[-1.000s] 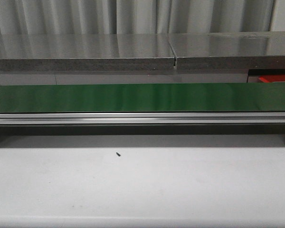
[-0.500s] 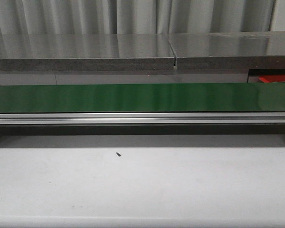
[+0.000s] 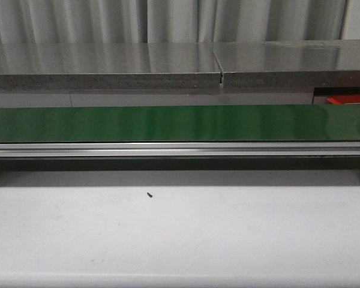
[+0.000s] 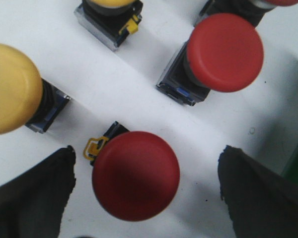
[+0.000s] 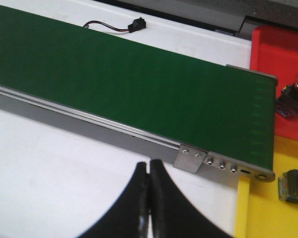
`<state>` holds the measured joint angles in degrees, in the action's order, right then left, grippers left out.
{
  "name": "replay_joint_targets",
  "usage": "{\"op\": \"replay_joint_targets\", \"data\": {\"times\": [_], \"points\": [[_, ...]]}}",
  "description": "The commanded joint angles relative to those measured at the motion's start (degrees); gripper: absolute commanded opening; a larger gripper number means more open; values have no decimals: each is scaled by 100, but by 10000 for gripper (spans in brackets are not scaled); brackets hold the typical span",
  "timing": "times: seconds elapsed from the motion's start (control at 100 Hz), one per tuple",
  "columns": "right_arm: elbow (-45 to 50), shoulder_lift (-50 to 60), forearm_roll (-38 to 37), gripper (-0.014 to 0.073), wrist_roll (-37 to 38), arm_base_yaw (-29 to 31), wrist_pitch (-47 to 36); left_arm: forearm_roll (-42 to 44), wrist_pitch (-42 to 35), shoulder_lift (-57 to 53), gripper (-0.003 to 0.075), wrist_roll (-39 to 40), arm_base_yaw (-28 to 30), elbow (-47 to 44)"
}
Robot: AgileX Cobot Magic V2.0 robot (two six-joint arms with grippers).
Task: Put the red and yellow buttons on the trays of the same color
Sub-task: 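Set the red button on the belt and open the left gripper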
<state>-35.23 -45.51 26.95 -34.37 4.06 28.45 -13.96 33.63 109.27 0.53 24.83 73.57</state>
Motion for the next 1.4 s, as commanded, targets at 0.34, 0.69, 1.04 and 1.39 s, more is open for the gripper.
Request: {"op": "replay_joint_targets", "data": {"times": [0.34, 0.69, 1.04, 1.39], "points": [[-160, 33, 113, -98, -68, 1, -318, -132, -23, -330, 55, 49, 17, 385], [-160, 33, 113, -98, -68, 1, -318, -497, 250, -1572, -19, -554, -376, 422], [-160, 33, 113, -98, -68, 1, -318, -653, 389, -1519, -19, -699, -1341, 401], [-160, 33, 113, -98, -68, 1, -318, -1075, 377, -992, 27, -1093, -1518, 412]]}}
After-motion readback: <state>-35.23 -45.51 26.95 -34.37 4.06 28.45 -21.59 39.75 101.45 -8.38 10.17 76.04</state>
